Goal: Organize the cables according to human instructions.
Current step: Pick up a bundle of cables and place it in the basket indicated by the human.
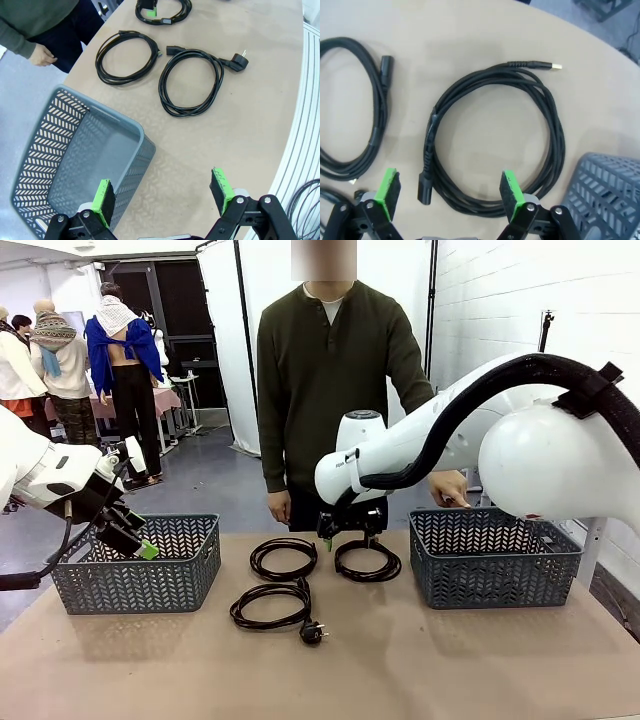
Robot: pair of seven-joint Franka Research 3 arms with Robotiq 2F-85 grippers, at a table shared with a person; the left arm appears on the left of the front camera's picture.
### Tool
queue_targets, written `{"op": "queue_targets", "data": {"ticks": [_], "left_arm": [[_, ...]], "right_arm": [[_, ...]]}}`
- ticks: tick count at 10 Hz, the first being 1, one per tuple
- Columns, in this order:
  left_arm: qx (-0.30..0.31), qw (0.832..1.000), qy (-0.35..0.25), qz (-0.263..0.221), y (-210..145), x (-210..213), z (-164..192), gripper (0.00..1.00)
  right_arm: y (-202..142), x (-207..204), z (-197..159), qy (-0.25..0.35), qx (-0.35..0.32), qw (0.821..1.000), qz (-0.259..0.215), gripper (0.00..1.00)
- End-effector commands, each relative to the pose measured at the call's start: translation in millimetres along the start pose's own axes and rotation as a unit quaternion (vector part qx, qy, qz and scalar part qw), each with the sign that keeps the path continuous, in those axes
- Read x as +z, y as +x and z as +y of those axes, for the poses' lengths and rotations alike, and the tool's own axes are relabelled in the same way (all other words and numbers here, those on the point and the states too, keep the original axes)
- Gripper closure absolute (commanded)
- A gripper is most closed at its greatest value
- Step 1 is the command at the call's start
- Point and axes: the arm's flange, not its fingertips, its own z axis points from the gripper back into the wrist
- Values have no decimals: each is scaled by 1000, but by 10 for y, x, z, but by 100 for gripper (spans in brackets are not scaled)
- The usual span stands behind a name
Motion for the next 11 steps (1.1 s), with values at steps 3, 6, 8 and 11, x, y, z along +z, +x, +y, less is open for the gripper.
{"op": "queue_targets", "data": {"ticks": [3, 6, 8, 11], "left_arm": [[4, 1000, -4, -3, -42, -3, -11, 0], [4, 1000, -4, -3, -42, -3, -11, 0], [4, 1000, -4, -3, -42, -3, -11, 0], [4, 1000, -4, -3, -42, -3, -11, 0]], "right_arm": [[100, -154, 84, -41, -32, 999, -8, 0], [146, -277, 54, -53, -50, 997, -10, 0], [192, -344, 53, -55, -57, 997, -2, 0], [228, -422, 31, -55, -66, 996, 6, 0]]}}
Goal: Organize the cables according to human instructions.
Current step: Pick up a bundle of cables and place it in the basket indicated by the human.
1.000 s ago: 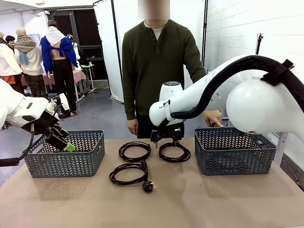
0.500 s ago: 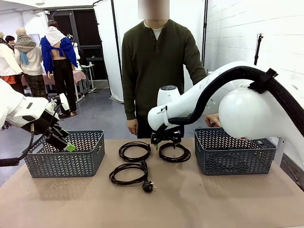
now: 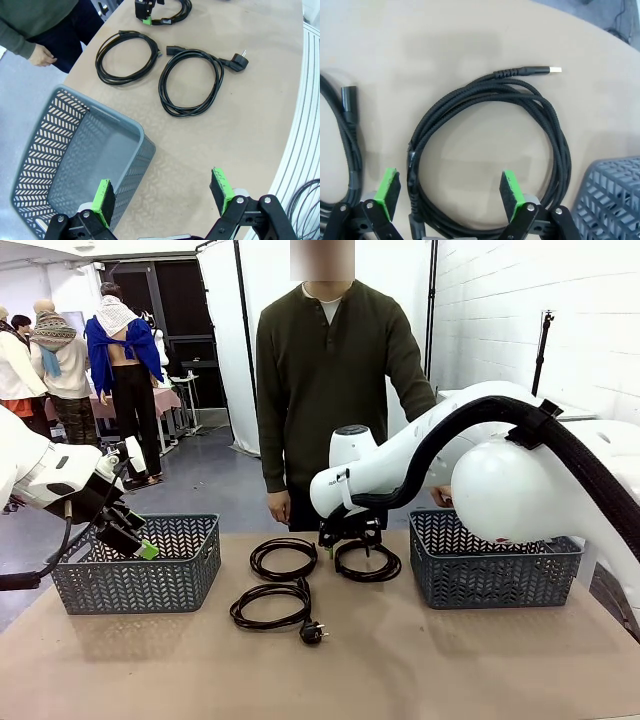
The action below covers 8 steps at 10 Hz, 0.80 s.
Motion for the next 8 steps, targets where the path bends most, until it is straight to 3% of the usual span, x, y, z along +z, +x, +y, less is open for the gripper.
{"op": "queue_targets", "data": {"ticks": [1, 4, 8], "left_arm": [[4, 1000, -4, -3, -42, -3, -11, 0], [4, 1000, -4, -3, -42, -3, -11, 0], [4, 1000, -4, -3, -42, -3, -11, 0]], "right_arm": [[99, -41, 30, -24, -17, 1000, -1, 0], [135, -81, 44, -34, -14, 999, 1, 0], [154, -143, 72, -27, -18, 999, 10, 35]]}}
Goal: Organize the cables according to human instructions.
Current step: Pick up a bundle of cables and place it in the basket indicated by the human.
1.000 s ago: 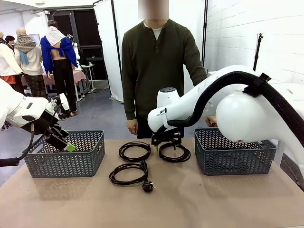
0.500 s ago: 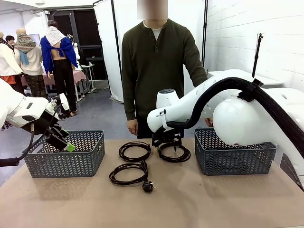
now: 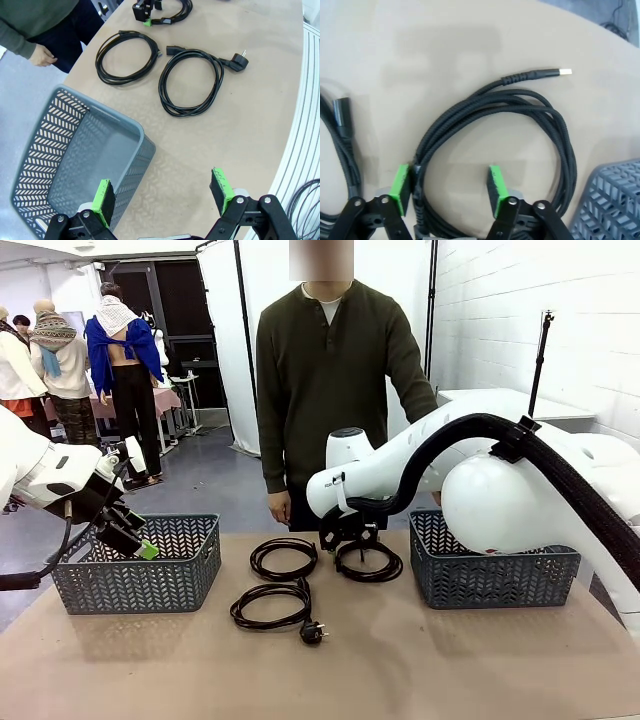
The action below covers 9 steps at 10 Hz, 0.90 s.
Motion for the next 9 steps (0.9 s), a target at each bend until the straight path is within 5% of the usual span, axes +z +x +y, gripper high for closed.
{"op": "queue_targets", "data": {"ticks": [1, 5, 9], "left_arm": [[4, 1000, -4, -3, -41, -3, -11, 0], [4, 1000, -4, -3, -41, -3, -11, 0], [4, 1000, -4, -3, -41, -3, -11, 0]], "right_arm": [[76, -49, 21, -12, -11, 1000, 3, 45], [108, -29, 22, 17, -8, 1000, 18, 94], [96, 61, 16, 27, 8, 1000, 12, 100]]}}
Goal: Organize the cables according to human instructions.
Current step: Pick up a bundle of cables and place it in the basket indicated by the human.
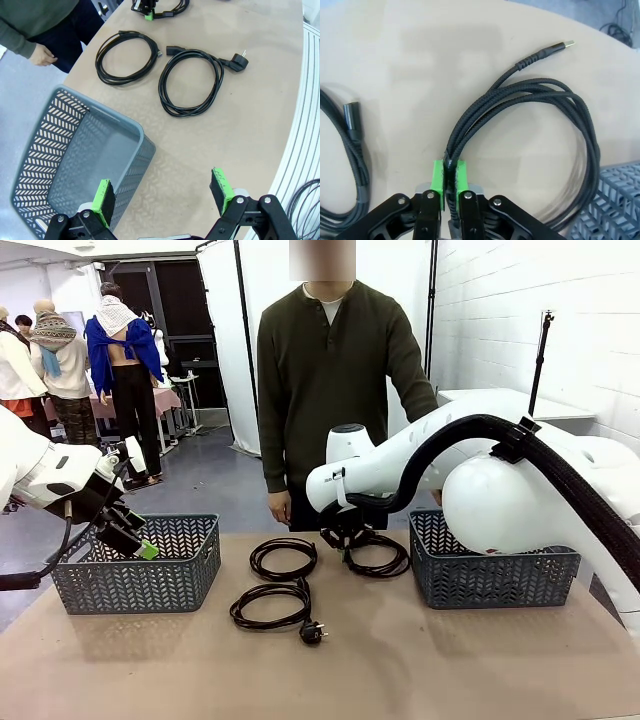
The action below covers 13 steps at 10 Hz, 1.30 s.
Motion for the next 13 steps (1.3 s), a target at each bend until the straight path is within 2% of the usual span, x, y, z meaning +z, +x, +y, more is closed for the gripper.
{"op": "queue_targets", "data": {"ticks": [1, 3, 5, 7, 10, 11, 12, 13], "left_arm": [[4, 1000, -4, -3, -41, -3, -11, 0], [4, 1000, -4, -3, -41, -3, -11, 0], [4, 1000, -4, -3, -41, -3, -11, 0], [4, 1000, -4, -3, -41, -3, -11, 0], [4, 1000, -4, -3, -41, -3, -11, 0], [4, 1000, -4, -3, -41, -3, -11, 0], [4, 1000, -4, -3, -41, -3, -11, 0], [4, 1000, -4, -3, -41, -3, -11, 0]], "right_arm": [[29, 90, 2, 23, 13, 1000, 4, 100], [-2, 454, 65, 29, 39, 999, -11, 100], [-56, 794, 149, 48, 84, 995, -7, 100], [-148, 1169, 209, 89, 183, 979, 13, 100], [-387, 1584, 51, 89, 349, 933, 26, 100], [-455, 1682, -54, 75, 407, 910, 18, 100], [-488, 1755, -162, 87, 469, 878, 26, 100], [-497, 1823, -288, 98, 499, 860, 34, 100]]}}
